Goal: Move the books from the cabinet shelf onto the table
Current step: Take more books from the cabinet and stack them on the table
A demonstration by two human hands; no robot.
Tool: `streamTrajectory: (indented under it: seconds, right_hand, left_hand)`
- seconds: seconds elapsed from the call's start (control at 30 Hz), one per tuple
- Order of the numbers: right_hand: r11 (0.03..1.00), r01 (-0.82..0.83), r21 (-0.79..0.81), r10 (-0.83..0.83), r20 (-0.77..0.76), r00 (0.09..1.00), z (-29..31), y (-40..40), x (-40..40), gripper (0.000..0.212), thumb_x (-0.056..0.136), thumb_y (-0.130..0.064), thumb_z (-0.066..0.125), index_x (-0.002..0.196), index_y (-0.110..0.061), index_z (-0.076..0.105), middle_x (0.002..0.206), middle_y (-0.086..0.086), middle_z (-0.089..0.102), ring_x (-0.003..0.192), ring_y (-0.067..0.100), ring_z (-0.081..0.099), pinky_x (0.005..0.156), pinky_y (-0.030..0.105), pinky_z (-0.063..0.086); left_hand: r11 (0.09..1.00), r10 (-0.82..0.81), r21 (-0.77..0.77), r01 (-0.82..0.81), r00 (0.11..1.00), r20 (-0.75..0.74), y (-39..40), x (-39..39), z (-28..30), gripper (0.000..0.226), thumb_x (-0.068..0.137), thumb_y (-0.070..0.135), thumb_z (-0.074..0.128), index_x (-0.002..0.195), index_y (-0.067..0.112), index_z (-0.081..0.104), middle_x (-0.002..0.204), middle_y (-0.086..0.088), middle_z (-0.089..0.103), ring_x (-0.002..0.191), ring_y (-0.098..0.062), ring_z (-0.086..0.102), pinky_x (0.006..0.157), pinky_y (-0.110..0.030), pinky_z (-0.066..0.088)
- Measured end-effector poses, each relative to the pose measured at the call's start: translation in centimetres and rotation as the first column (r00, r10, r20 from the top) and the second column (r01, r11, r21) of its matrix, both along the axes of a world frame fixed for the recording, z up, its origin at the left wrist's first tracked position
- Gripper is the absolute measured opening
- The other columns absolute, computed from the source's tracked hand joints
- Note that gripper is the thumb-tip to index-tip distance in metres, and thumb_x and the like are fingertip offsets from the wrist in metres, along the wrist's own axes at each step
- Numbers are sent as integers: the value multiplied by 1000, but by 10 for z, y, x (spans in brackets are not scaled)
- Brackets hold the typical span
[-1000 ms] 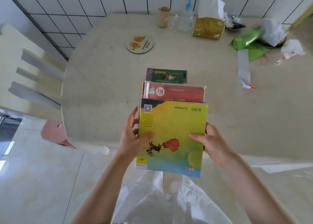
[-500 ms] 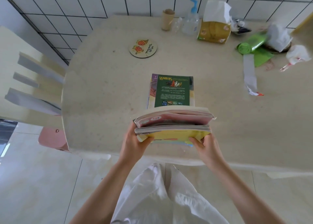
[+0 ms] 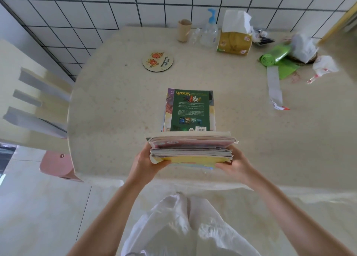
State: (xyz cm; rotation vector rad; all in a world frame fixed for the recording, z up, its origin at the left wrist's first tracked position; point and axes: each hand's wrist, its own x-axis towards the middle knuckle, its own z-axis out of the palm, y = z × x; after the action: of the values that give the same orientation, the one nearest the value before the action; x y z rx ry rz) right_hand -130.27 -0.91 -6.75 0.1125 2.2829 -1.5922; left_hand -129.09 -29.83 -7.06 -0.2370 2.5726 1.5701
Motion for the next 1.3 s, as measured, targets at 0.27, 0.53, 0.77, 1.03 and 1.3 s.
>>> streamTrajectory:
  seconds: [0.27, 0.53, 0.77, 1.03, 1.3]
  right_hand:
    - [995, -71, 74, 71, -3, 997, -8, 10, -5, 50, 74, 24, 66, 113, -6, 57, 91, -13, 66, 78, -20, 60, 69, 3, 47]
    - [989, -130, 77, 125, 70, 990, -13, 14, -7, 45, 78, 11, 70, 102, -25, 57, 89, -19, 71, 84, -15, 62, 76, 17, 55]
    - [995, -91, -48, 99, 212, 972, -1, 11, -10, 50, 32, -88, 66, 78, -67, 63, 77, -57, 52, 80, -27, 56, 81, 3, 47]
    - [980, -95, -176, 117, 115, 986, 12, 16, -30, 51, 63, -58, 79, 103, -27, 72, 91, -32, 71, 90, -14, 64, 82, 8, 48]
    - [976, 85, -201, 0, 391, 920, 41, 26, -117, 20, 92, 4, 55, 105, -7, 66, 97, 4, 74, 86, 15, 69, 83, 24, 56]
  left_hand:
    - [997, -44, -68, 44, 999, -5, -13, -5, -11, 63, 66, 13, 87, 111, 43, 55, 85, 40, 63, 88, 23, 56, 75, -15, 44]
    - [983, -143, -125, 135, 988, -54, -23, -19, -16, 55, 60, 11, 91, 110, 18, 70, 94, 17, 68, 87, -2, 64, 74, -13, 48]
    - [982, -162, -104, 158, 986, -33, -26, -26, -18, 52, 57, 8, 92, 102, 21, 70, 79, 52, 57, 81, 26, 57, 70, 1, 42]
    - [968, -227, 131, 213, 969, 102, -27, -50, 4, 53, 49, 18, 93, 92, 42, 73, 92, 11, 76, 82, -8, 72, 76, -22, 57]
    - [958, -202, 268, 106, 910, 363, -10, -139, 31, 39, 71, 11, 84, 107, 12, 70, 103, -11, 72, 90, -21, 70, 78, -34, 60]
